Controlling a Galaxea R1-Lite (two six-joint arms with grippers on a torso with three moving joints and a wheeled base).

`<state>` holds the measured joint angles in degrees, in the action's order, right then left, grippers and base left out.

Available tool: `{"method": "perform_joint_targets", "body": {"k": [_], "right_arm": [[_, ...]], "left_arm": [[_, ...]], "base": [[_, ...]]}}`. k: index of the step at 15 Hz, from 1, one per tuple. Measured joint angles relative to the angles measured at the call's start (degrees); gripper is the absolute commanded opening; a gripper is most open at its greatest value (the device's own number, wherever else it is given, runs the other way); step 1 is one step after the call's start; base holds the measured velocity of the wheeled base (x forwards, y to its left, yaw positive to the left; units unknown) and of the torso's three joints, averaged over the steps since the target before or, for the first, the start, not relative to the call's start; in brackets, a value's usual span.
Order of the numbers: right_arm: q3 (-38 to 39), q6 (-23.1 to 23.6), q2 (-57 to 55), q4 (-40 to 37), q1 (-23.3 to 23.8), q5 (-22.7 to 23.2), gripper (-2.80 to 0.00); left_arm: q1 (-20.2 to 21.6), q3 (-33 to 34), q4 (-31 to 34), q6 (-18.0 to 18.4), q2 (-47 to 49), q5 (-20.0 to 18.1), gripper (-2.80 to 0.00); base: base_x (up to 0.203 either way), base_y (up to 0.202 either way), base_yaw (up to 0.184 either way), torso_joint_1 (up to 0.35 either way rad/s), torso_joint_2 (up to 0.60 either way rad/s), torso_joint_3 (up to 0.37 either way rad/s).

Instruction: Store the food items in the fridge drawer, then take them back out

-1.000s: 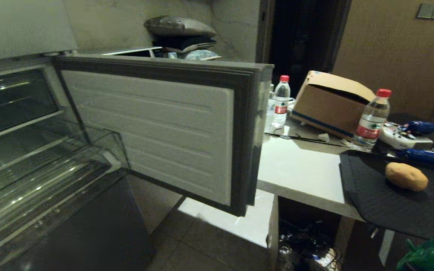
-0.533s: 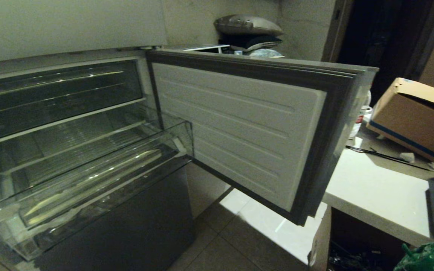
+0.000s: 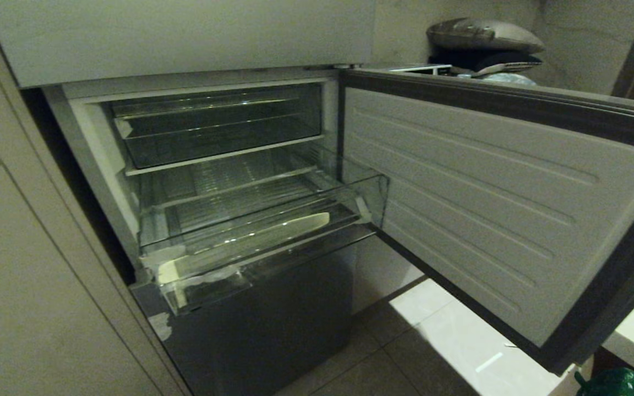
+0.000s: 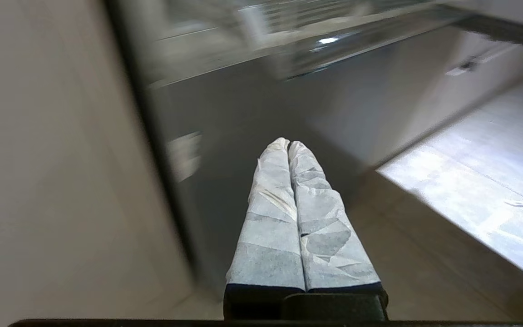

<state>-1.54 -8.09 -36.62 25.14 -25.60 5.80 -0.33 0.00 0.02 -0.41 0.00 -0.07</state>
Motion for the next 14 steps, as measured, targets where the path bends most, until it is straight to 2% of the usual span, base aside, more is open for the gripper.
{"method": "perform_joint_targets", "body": {"k": [5,7,10,14], "right_arm": [[-1.1,0.9,-3.9,1.9,-0.7,1.8,-2.80],[-3.5,1.2,-7.1,4.3,-0.4,3.6,-2.80],[-11.2,1.3,-14.3,5.0,0.9,6.1,-2.80],[-24.7,1.3,-27.3,5.9,0.7,6.6,-2.80]], "left_arm": [[0.0,0.0,0.0,0.0,0.0,0.0,-2.80],[0.0,0.0,0.0,0.0,0.0,0.0,-2.80],[0.0,0.0,0.0,0.0,0.0,0.0,-2.80],[0.0,0.0,0.0,0.0,0.0,0.0,-2.80]], "base": [[0.000,-0.007,0.160,0.000,0.00,0.003],[0.002,-0.002,0.032,0.000,0.00,0.004],[0.000,0.000,0.000,0.000,0.00,0.000],[0.000,0.000,0.000,0.000,0.00,0.000]]}}
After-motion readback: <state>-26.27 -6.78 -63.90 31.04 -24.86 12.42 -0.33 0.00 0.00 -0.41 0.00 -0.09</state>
